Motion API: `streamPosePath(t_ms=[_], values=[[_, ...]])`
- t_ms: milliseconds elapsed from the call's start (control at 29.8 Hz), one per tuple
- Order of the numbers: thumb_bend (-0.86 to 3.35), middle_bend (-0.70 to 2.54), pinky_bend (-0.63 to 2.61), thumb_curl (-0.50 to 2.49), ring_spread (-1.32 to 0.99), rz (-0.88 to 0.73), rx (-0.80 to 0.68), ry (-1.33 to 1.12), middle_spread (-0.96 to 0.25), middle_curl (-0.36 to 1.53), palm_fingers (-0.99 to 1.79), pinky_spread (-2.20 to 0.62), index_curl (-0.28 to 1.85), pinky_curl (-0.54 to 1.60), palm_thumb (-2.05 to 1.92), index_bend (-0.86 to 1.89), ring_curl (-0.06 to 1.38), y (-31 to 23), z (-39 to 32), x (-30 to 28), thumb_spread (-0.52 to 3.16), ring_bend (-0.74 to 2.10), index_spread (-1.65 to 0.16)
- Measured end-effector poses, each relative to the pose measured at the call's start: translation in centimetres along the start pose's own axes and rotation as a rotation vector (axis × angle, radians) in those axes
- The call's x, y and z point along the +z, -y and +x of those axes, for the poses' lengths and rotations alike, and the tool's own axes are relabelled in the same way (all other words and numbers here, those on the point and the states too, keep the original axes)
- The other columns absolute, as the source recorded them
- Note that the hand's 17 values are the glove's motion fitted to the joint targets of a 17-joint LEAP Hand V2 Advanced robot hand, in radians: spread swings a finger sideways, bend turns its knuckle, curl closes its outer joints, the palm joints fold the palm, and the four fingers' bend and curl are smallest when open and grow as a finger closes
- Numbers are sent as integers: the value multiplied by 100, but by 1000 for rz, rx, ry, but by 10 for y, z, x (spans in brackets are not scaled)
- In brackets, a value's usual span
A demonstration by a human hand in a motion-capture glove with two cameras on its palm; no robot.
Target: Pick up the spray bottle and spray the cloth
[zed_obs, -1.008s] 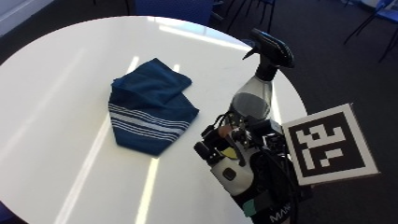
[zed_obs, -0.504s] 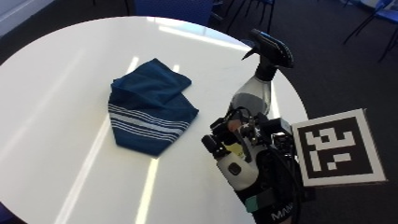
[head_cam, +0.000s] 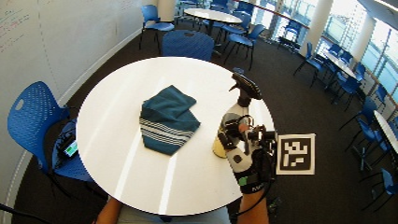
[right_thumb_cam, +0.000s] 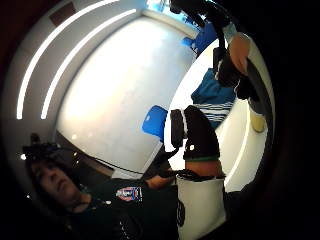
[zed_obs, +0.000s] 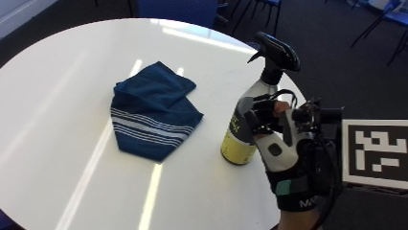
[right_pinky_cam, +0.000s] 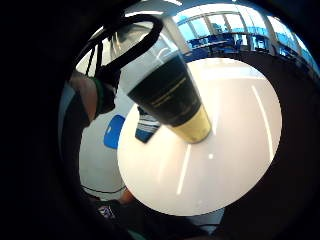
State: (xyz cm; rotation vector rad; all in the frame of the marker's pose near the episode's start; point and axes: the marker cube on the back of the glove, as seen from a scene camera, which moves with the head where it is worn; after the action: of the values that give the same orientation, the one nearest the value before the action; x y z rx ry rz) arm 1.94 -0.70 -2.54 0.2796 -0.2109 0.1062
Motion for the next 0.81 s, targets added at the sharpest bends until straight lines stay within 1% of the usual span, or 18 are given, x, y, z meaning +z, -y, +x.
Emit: streamPosePath(t_ms=[269,470,605,806], values=[[-1,44,19,40,-16,146,37,91,-11,45,112,-4,40,37,75,14,42,19,12,-23,114,49,-29],[-1,44,19,45,-18,225,116,130,-14,46,112,-4,39,37,83,14,42,36,27,-35,103,48,-29],[-2,44,19,46,-18,213,148,192,-16,47,111,-6,38,38,85,12,43,48,35,-36,97,48,-30],[-2,49,19,47,-20,128,187,252,-16,48,107,-6,34,38,86,8,43,65,41,-30,93,47,-31]])
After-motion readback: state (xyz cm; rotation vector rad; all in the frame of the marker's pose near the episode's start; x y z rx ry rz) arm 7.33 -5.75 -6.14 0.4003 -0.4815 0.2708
